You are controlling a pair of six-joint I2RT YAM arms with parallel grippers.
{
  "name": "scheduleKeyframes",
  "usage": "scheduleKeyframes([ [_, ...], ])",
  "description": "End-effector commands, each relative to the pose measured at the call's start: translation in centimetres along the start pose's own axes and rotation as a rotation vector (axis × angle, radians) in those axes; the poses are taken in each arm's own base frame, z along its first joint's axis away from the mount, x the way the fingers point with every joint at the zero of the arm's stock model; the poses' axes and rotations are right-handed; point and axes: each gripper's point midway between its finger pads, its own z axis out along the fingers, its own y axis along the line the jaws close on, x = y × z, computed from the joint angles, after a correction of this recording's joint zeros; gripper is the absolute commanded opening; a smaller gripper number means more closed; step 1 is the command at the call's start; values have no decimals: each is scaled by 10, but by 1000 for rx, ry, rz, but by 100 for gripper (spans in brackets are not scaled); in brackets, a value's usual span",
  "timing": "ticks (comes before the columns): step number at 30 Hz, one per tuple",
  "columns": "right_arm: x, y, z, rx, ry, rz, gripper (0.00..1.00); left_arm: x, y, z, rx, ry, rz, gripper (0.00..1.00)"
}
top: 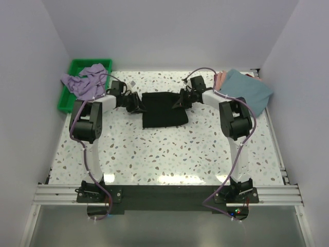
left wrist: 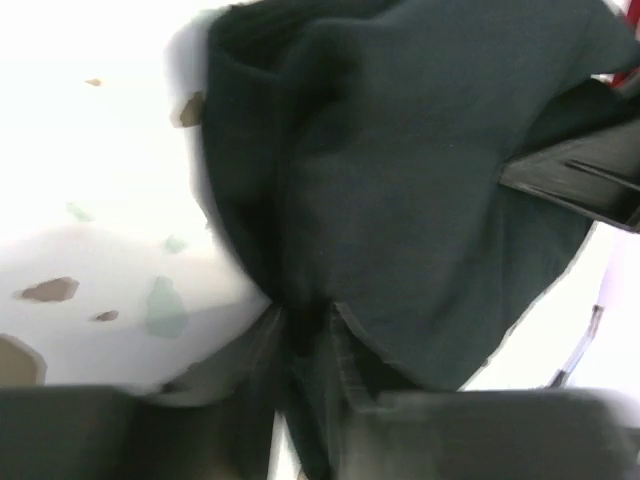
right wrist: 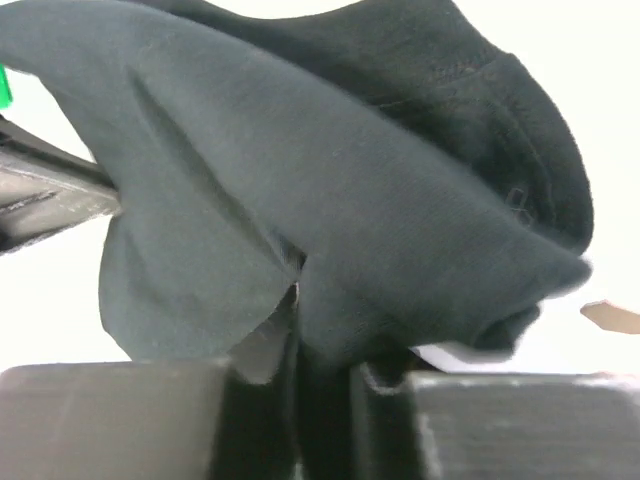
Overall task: Fold and stack the t-shirts
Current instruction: Neatly place the folded tshirt to the corner
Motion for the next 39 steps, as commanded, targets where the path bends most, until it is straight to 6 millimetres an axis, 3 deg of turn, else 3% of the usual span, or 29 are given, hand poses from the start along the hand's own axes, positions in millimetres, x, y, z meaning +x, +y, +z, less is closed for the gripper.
scheduleKeyframes([
  [1,43,-42,8,208,128,31,1,13,11,8,-18,35,-14,36],
  [2,40,-41,4,224,128,26,0,8,7,5,-14,22,-12,41],
  [3,24,-37,-2,242,89,-3,0,4,4,4,-11,12,-10,48],
  [5,17,-37,-11,274,91,-17,0,-4,-3,1,1,-3,-2,52],
  [6,2,-31,-18,275,63,-50,0,-8,-7,-2,4,-10,4,55],
  [13,-43,-41,-72,406,29,-145,0,-27,-21,-21,18,-63,25,60],
  [23,-98,-55,-167,694,-36,-327,0,-1,-5,-20,-9,-24,6,60],
  [28,-118,-55,-198,777,-112,-353,0,16,5,-19,-31,-1,-4,60],
  [39,-162,-53,-274,873,-298,-355,0,31,11,-23,-48,10,-11,60],
])
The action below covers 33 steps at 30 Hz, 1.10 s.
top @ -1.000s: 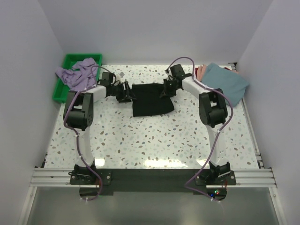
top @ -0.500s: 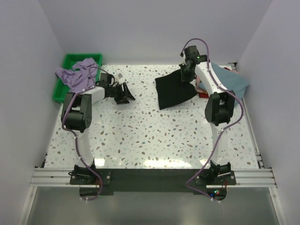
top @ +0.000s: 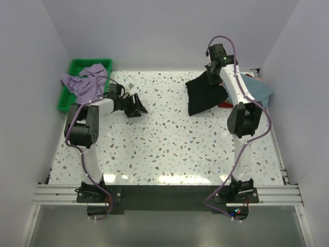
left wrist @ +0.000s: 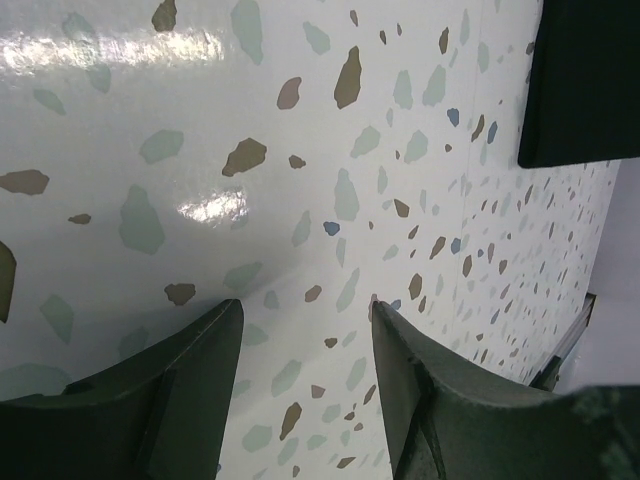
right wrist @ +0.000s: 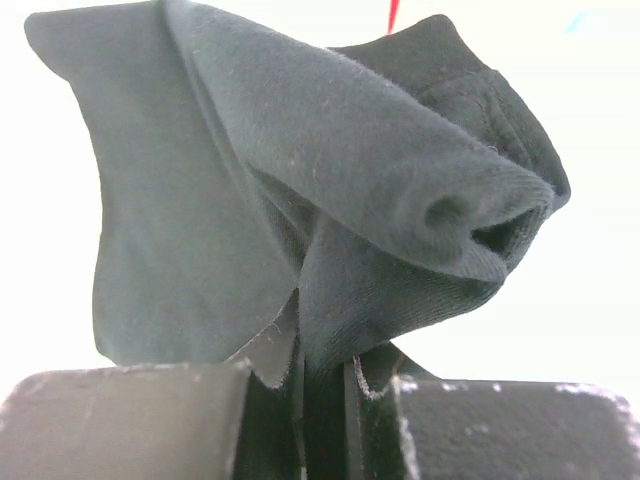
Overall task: Fold and stack the t-shirts
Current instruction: Neatly place the folded tshirt to the corner
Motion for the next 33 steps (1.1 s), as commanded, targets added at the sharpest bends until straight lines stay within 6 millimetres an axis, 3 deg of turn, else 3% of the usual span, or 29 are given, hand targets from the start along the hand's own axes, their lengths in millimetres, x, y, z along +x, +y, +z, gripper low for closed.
scheduleKeyframes([
  [1,-48,-52,-75,87,-210,79,0,16,21,-3,-72,22,-7,60],
  [11,-77,-73,-120,30,-352,209,0,27,25,-4,-80,31,-13,60],
  [22,-97,-93,-141,-75,-458,337,0,40,29,-7,-87,40,-22,60],
  [24,-95,-95,-137,-81,-450,346,0,40,29,-8,-88,39,-20,60],
  [26,-87,-115,-130,-55,-434,376,0,41,29,-8,-88,40,-19,60],
  [29,-81,-122,-121,-41,-417,377,0,40,27,-10,-88,33,-13,60],
  [33,-70,-136,-100,-13,-372,392,0,42,26,-13,-90,30,-9,60],
])
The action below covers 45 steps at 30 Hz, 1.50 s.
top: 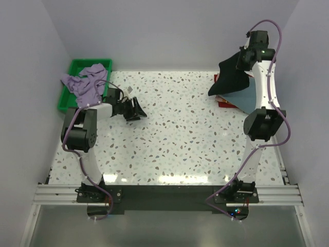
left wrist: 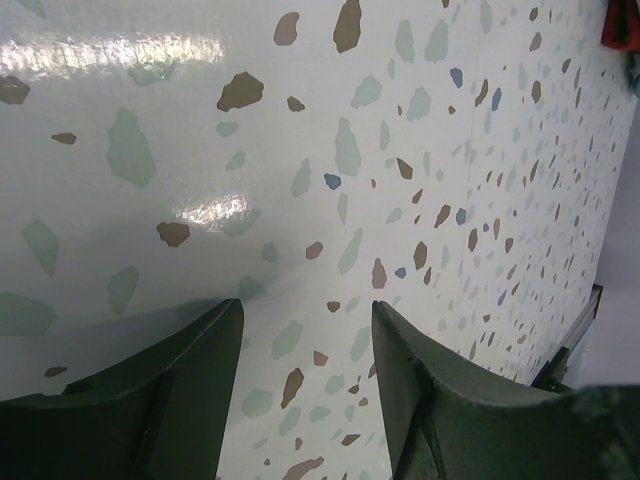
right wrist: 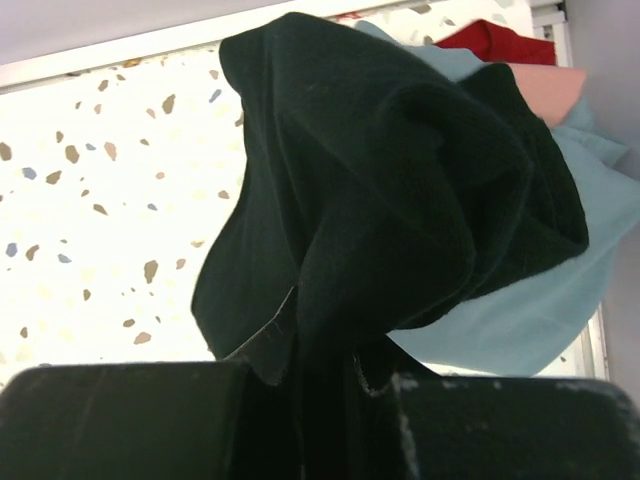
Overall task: Fold and stack the t-shirts
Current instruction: Neatly place the folded tshirt to the corner
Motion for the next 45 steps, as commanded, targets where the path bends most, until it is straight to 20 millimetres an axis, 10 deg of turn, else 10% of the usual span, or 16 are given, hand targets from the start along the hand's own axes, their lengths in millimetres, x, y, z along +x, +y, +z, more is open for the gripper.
scheduleKeyframes([
  [1,-31,-7,-22,-3,-114,23,0,23,25,-4,-95,44,-23,60],
  [23,16,-89,31,428,-1,-30,0,16,10,-19,-85,28,-4,61],
  [27,16,-106,25,555,-23,13,58,9,5,-23,-88,23,22,62],
  [33,5,-108,0,575,-83,63,99,-4,-5,-39,-114,-37,60,62],
  [45,13,-70,-60,316,-178,145,99,-41,-38,-91,-167,-261,101,64],
])
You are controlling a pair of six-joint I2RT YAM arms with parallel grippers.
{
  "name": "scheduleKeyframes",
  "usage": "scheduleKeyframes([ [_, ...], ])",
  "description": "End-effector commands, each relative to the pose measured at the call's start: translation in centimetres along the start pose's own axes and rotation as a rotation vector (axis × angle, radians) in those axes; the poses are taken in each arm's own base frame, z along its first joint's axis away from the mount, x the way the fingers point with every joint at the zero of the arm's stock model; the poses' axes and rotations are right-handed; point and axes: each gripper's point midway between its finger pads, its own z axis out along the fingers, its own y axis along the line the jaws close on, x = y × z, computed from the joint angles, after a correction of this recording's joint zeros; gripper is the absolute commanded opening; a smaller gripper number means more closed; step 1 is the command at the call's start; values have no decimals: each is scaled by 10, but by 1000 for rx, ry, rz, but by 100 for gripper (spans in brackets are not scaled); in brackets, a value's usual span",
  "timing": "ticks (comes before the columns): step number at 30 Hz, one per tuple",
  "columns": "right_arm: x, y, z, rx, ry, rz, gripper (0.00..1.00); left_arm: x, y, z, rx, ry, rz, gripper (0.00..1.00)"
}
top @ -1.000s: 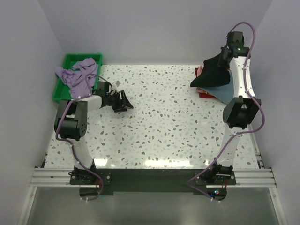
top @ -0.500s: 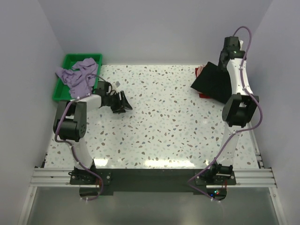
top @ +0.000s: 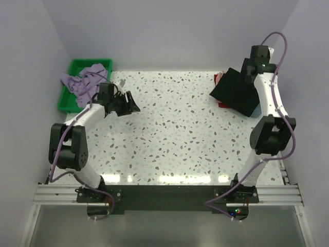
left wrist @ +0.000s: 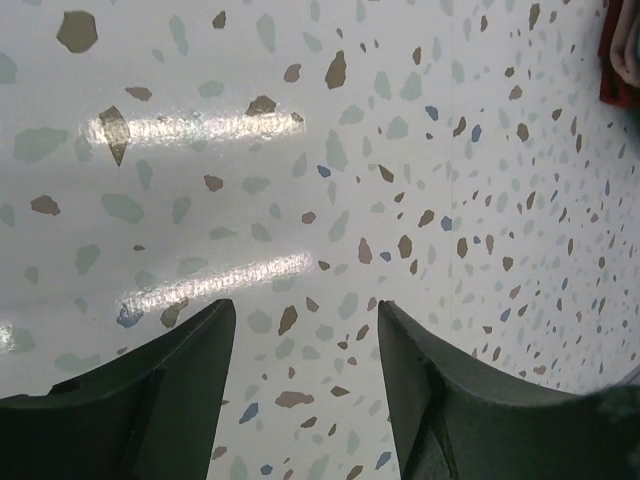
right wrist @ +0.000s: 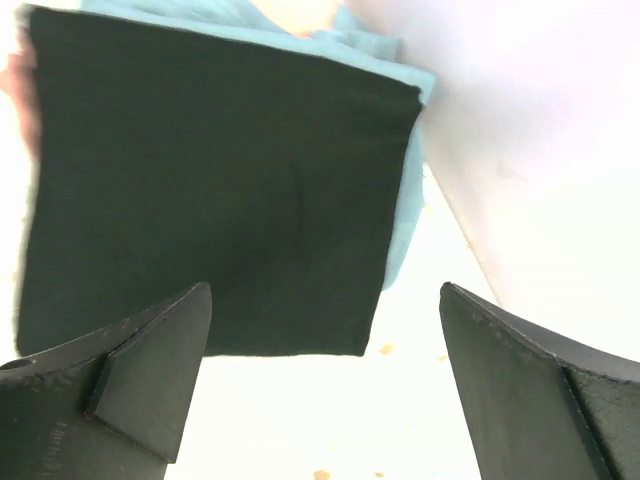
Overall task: Fold and stack the t-shirts
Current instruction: Reset both grippers
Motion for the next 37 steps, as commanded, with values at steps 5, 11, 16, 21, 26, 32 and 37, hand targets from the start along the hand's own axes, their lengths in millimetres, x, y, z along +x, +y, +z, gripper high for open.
scheduleKeyframes([
  [5,-21,23,-91,-376,-168,174,99,-41,-13,-56,-78,-242,16,68],
  [11,24,45,-131,-596,-126,160,99,-44,-21,-104,-110,-385,3,94],
  [16,69,44,-153,-678,-94,139,99,-38,-25,-146,-149,-478,-5,100],
  [21,106,40,-166,-725,-62,120,99,-23,-27,-180,-166,-533,-4,100],
  [26,139,39,-173,-744,-28,117,99,-8,-20,-209,-220,-585,-16,100],
  [32,171,48,-181,-784,35,114,99,16,-13,-232,-264,-592,-48,100],
  [37,190,53,-188,-808,66,77,99,31,-4,-253,-332,-596,-78,100],
])
